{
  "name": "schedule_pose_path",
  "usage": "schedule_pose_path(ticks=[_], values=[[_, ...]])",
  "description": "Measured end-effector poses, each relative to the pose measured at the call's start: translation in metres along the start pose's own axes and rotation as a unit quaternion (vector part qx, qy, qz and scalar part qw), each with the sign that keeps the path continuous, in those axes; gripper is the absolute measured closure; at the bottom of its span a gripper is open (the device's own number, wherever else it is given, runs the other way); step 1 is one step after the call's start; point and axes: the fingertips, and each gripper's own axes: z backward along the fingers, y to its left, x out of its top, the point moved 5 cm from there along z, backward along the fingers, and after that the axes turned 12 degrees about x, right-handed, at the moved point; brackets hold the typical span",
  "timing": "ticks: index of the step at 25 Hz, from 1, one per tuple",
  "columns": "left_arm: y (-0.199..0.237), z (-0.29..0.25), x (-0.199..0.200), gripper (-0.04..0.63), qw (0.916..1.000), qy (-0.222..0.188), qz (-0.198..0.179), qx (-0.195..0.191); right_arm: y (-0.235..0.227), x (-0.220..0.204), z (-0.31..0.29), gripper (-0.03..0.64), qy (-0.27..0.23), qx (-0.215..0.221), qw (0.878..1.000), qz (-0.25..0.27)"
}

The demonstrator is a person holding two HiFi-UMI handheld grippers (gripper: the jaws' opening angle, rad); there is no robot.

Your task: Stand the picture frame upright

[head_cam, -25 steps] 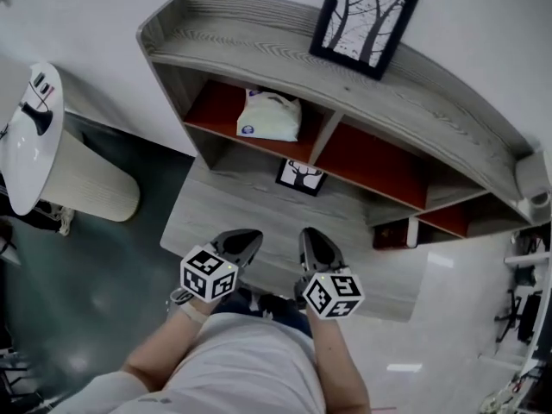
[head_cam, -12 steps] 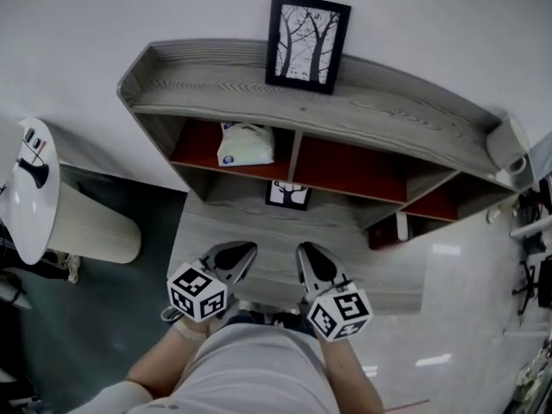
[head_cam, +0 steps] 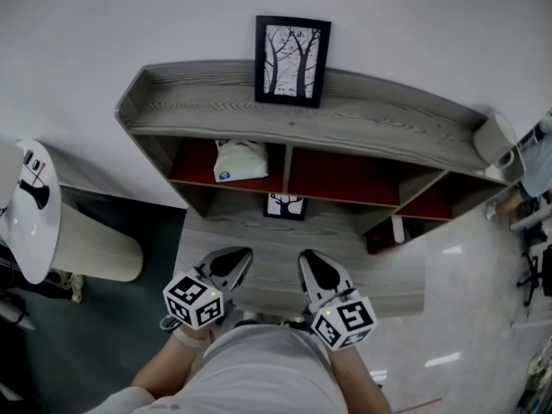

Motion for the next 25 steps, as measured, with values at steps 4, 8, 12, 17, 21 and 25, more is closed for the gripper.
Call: schedule_pose_path(ticks=[4, 8, 12, 17, 21, 25], values=[[0.001, 0.000, 0.003, 0.580, 0.9999, -0.009, 0.010, -0.001, 0.001, 0.000, -0.003, 0.575, 0.000, 0.005, 1.000, 0.009], [0.002, -0.001, 0.004, 0.580, 0.9998, -0.013, 0.015, 0.000, -0.002, -0.002, -0.005, 0.575, 0.002, 0.003, 1.000, 0.003], [0.002, 0.000, 0.002, 0.580, 0.9998, -0.010, 0.017, 0.004, -0.005, -0.006, -0.005, 0.575, 0.005, 0.003, 1.000, -0.006], [0.002, 0.000, 0.000, 0.580, 0.9998, -0.007, 0.019, 0.008, -0.009, -0.009, -0.006, 0.575, 0.007, 0.004, 1.000, -0.016], [0.003, -0.001, -0.003, 0.580, 0.9997, -0.004, 0.023, 0.011, -0.009, -0.013, -0.008, 0.575, 0.011, 0.008, 1.000, -0.019], [0.005, -0.002, -0.004, 0.580, 0.9995, -0.004, 0.027, 0.016, -0.011, -0.014, -0.010, 0.575, 0.015, 0.011, 1.000, -0.018]])
